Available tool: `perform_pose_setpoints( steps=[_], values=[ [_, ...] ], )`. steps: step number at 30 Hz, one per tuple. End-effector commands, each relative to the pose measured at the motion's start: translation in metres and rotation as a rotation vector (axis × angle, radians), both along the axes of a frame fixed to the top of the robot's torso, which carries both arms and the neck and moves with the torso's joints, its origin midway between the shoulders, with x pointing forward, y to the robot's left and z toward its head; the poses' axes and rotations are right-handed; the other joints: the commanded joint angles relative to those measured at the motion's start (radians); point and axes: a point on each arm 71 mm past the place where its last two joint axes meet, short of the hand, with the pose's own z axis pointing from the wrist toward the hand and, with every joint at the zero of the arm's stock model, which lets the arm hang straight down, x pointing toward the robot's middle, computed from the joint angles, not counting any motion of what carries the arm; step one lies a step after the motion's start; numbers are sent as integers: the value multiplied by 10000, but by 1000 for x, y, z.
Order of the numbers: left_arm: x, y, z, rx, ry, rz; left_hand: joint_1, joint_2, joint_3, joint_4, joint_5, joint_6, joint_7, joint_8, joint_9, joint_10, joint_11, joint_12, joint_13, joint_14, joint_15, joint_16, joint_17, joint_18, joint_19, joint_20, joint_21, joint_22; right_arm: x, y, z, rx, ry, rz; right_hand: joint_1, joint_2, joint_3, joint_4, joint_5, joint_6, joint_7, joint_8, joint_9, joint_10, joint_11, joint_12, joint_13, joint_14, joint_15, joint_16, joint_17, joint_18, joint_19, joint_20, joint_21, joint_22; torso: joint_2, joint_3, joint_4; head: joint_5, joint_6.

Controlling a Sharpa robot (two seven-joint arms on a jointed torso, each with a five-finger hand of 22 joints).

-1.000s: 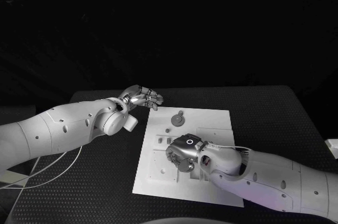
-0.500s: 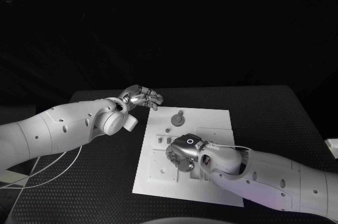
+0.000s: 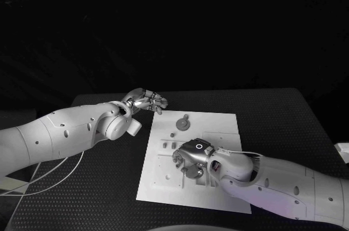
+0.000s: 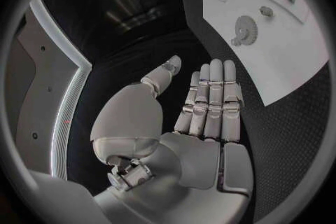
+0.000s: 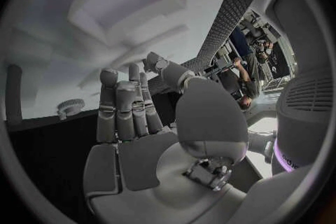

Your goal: Assemble the parts on the task board

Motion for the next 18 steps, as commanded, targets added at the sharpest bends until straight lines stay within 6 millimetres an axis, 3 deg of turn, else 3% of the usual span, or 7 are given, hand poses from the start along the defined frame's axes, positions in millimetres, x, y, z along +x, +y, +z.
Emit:
perform_pose_setpoints(
  steps=[1,12,18],
  values=[
    [0,-1,2,-93,-55,-38,38,65,-56,12,0,-24,-1,39,-11,66,32,-46,-14,52,-2,-55,18,127,69,17,-62,-11,-1,-3,2,154,-115,-112,35,-115,48,41,37,-127,35,-48,-15,-91,9,-58,-14,-25,49,-51,18,414,-81,-2,-64,17,0,2,-10,-8,8],
    [1,2,2,-72,-94,34,43,62,-56,9,0,-23,-2,41,-14,67,32,-46,-16,55,-2,-65,31,127,72,16,-66,-11,7,-22,35,1069,-472,-364,64,-82,58,98,37,-36,38,20,-19,137,-68,43,41,82,-21,34,64,414,26,-21,1,70,-6,11,-20,-76,101],
    [2,3,2,-71,-123,50,45,63,-55,9,0,-21,-3,44,-15,70,31,-45,-17,57,-2,-69,37,126,73,15,-68,-10,22,-48,63,1282,-428,-902,-38,-88,12,210,36,4,29,57,-36,363,-151,142,104,224,-101,94,86,414,135,-69,61,115,-12,1,-20,-138,156]
  ],
)
